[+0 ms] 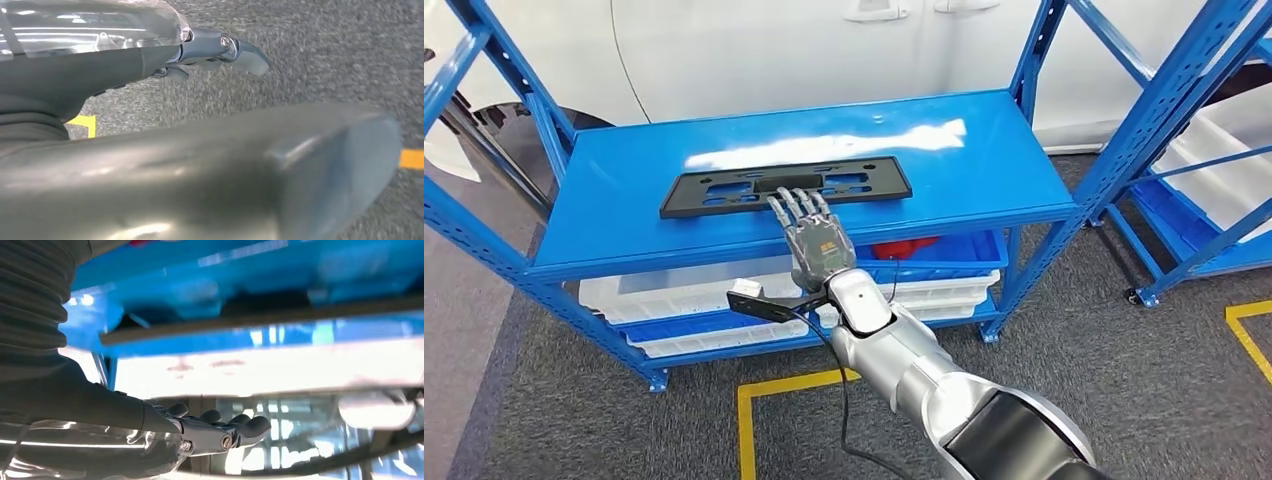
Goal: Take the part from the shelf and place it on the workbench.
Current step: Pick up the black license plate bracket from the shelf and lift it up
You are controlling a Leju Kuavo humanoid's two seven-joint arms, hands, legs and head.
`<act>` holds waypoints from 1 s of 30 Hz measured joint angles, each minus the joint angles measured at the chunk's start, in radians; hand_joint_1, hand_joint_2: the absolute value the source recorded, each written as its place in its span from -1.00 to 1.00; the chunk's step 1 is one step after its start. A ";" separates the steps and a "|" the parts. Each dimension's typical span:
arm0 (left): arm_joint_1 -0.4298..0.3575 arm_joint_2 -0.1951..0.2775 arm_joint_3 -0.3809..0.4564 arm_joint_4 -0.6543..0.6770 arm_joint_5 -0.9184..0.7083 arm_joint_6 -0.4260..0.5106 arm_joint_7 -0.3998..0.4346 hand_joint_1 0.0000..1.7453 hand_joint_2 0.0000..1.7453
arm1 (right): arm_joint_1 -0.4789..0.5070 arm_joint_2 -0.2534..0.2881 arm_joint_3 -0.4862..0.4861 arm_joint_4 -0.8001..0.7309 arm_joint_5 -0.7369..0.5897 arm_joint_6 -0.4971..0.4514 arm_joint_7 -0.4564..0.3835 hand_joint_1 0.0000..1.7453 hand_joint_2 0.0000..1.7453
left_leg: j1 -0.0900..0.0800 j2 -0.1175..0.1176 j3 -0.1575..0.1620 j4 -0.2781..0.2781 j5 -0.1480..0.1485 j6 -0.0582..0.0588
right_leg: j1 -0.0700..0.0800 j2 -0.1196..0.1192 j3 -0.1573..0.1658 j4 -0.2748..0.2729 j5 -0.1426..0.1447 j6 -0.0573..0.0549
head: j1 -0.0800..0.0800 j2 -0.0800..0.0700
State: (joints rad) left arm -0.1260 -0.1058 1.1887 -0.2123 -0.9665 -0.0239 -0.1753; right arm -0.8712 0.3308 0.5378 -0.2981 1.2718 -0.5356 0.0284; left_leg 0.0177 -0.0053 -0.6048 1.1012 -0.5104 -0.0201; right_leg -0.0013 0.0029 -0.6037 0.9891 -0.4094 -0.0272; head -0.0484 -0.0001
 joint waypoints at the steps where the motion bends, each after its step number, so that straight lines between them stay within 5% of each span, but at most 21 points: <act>1: 0.000 0.000 0.000 0.000 0.000 0.000 0.000 -1.00 -1.00 | -0.001 0.004 0.005 0.000 0.007 -0.002 0.005 -1.00 1.00 | 0.001 0.000 -0.033 0.066 -0.029 -0.003 | 0.000 0.000 0.003 0.000 -0.002 -0.003 | 0.000 0.000; 3: 0.002 0.001 0.000 0.000 0.000 0.000 0.000 -1.00 -1.00 | 0.000 0.008 0.012 0.000 0.020 -0.004 0.015 -1.00 1.00 | 0.003 0.000 -0.098 0.176 -0.059 -0.011 | 0.001 0.000 0.007 0.002 -0.009 -0.005 | 0.000 0.000; 4: 0.003 0.002 0.000 0.000 0.000 0.000 0.000 -1.00 -1.00 | 0.001 0.009 0.016 0.000 0.029 -0.005 0.022 -1.00 1.00 | 0.005 0.000 -0.110 0.186 -0.047 -0.014 | 0.000 0.001 0.009 0.005 -0.013 -0.004 | 0.000 0.000; 8: 0.004 0.004 0.000 0.001 0.001 0.002 0.000 -1.00 -1.00 | -0.001 0.011 0.040 0.000 0.077 -0.004 0.057 -1.00 1.00 | 0.012 0.003 -0.028 -0.024 0.078 -0.018 | 0.000 0.003 0.017 0.028 -0.039 0.013 | 0.000 0.000; 13: 0.011 0.003 0.002 0.002 0.006 0.002 0.000 -1.00 -1.00 | -0.003 0.011 0.070 -0.003 0.090 0.010 0.074 -1.00 1.00 | 0.010 0.000 -0.010 -0.068 0.076 0.014 | 0.003 0.002 0.011 0.041 -0.054 0.036 | 0.000 0.000; 15: 0.011 0.004 0.002 0.002 0.010 0.002 -0.001 -1.00 -1.00 | -0.005 0.011 0.081 -0.008 0.086 0.017 0.076 -1.00 1.00 | 0.012 0.000 -0.005 -0.071 0.075 0.025 | 0.000 0.002 -0.019 0.108 -0.091 0.046 | 0.000 0.000; 17: 0.011 0.004 0.004 0.002 0.012 0.002 -0.002 -1.00 -1.00 | -0.004 0.011 0.093 -0.011 0.081 0.023 0.077 -1.00 1.00 | 0.010 0.000 -0.001 -0.071 0.070 0.032 | -0.003 0.001 -0.091 0.245 -0.147 0.052 | 0.000 0.000; 19: 0.014 0.004 0.005 0.002 0.012 0.002 -0.002 -1.00 -1.00 | 0.001 0.011 0.101 -0.011 0.077 0.029 0.077 -1.00 1.00 | 0.007 -0.001 0.004 -0.071 0.065 0.034 | -0.004 0.001 -0.148 0.331 -0.157 0.051 | 0.000 0.000; 20: 0.015 0.004 0.006 0.002 0.012 0.002 -0.002 -1.00 -1.00 | 0.002 0.011 0.105 -0.011 0.075 0.031 0.077 -1.00 1.00 | 0.006 -0.002 0.008 -0.071 0.062 0.034 | -0.003 0.001 -0.149 0.316 -0.132 0.048 | 0.000 0.000; 22: 0.016 0.003 0.008 0.003 0.012 0.002 -0.003 -1.00 -1.00 | 0.002 0.011 0.110 -0.012 0.074 0.031 0.077 -1.00 1.00 | 0.004 -0.005 0.020 -0.071 0.054 0.032 | 0.002 0.001 -0.100 0.186 -0.048 0.032 | 0.000 0.000; 24: 0.015 0.002 0.010 0.004 0.012 0.002 -0.003 -1.00 -1.00 | 0.000 0.011 0.114 -0.014 0.074 0.031 0.078 -1.00 1.00 | 0.003 -0.006 0.026 -0.072 0.047 0.026 | 0.010 0.000 -0.049 0.068 -0.001 0.017 | 0.000 0.000; 28: 0.017 0.002 0.015 0.005 0.014 0.001 -0.007 -1.00 -1.00 | -0.002 0.011 0.119 -0.014 0.074 0.033 0.096 -1.00 1.00 | 0.004 -0.002 0.035 -0.080 0.038 0.003 | 0.013 0.004 -0.024 0.022 -0.004 0.006 | 0.000 0.000; 30: 0.017 0.002 0.017 0.005 0.014 -0.001 -0.011 -1.00 -1.00 | -0.006 0.012 0.120 -0.014 0.073 0.033 0.108 -1.00 1.00 | 0.003 0.000 0.016 -0.028 0.010 -0.003 | 0.006 0.002 -0.003 0.003 -0.006 -0.001 | 0.000 0.000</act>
State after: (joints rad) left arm -0.1095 -0.1041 1.2054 -0.2076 -0.9521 -0.0247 -0.1862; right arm -0.8770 0.3427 0.6579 -0.3117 1.3444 -0.5027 0.1360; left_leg 0.0208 -0.0057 -0.5891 1.0733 -0.5005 -0.0233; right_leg 0.0043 0.0048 -0.6063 0.9923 -0.4152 -0.0283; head -0.0486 -0.0001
